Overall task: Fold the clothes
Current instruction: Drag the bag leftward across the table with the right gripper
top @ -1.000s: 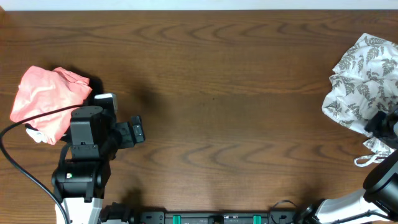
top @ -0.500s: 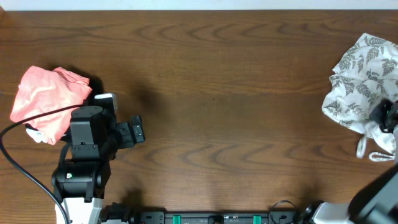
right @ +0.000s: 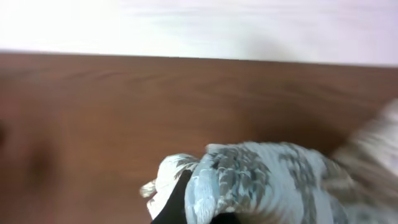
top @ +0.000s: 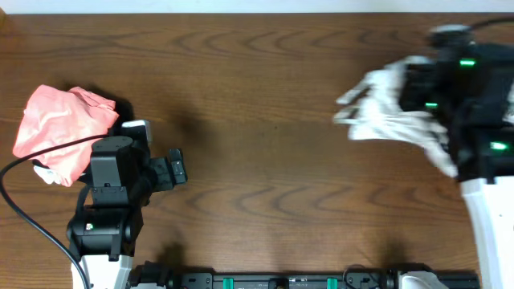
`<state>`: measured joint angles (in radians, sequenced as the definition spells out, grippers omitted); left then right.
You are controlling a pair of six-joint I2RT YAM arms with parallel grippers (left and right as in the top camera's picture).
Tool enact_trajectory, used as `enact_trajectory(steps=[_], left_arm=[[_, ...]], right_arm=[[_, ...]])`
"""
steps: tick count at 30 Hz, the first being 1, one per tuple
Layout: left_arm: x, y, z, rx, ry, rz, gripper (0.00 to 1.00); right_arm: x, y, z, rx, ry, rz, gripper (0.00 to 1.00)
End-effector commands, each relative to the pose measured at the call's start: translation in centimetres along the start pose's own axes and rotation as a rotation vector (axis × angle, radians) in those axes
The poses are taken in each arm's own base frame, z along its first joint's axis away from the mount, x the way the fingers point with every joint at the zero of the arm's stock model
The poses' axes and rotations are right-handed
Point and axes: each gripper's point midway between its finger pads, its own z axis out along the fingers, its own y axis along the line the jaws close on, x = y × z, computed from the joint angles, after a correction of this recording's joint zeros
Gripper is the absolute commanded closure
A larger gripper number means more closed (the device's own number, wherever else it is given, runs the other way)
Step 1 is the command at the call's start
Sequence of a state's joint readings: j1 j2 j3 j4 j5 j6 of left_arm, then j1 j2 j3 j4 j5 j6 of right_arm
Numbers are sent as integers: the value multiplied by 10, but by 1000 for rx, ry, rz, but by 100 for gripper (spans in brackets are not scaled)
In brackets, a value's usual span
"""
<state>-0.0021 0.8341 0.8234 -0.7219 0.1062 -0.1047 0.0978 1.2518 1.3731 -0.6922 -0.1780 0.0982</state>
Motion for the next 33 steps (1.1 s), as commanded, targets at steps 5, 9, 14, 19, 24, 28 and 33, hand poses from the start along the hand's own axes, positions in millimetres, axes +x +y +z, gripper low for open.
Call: enact_trajectory(steps=[5,9,14,19,24,28,33], left_arm=[[-8,-5,-5,20,-18,-1,2],[-7,-5,-5,20,-18,-1,2],[-7,-5,-5,20,-18,-1,2],[-7,-5,-4,20,-16,-1,2],[-6,-5,-2,18,-5,-1,2],[-5,-4,1,16,7,-2,2],[-5,-4,2,16,9,-2,2]], right_arm=[[34,142,55,-337,103,-107,99],[77,184,101,-394,217,-115,99],[124,224,146,-490,300,-150,99],[148,252,173,-594,306,-168,99],[139,254,189,-587,232,-176,99],[96,248,194,-563,83,-165,58],[54,211,196,-464,18,-97,4]])
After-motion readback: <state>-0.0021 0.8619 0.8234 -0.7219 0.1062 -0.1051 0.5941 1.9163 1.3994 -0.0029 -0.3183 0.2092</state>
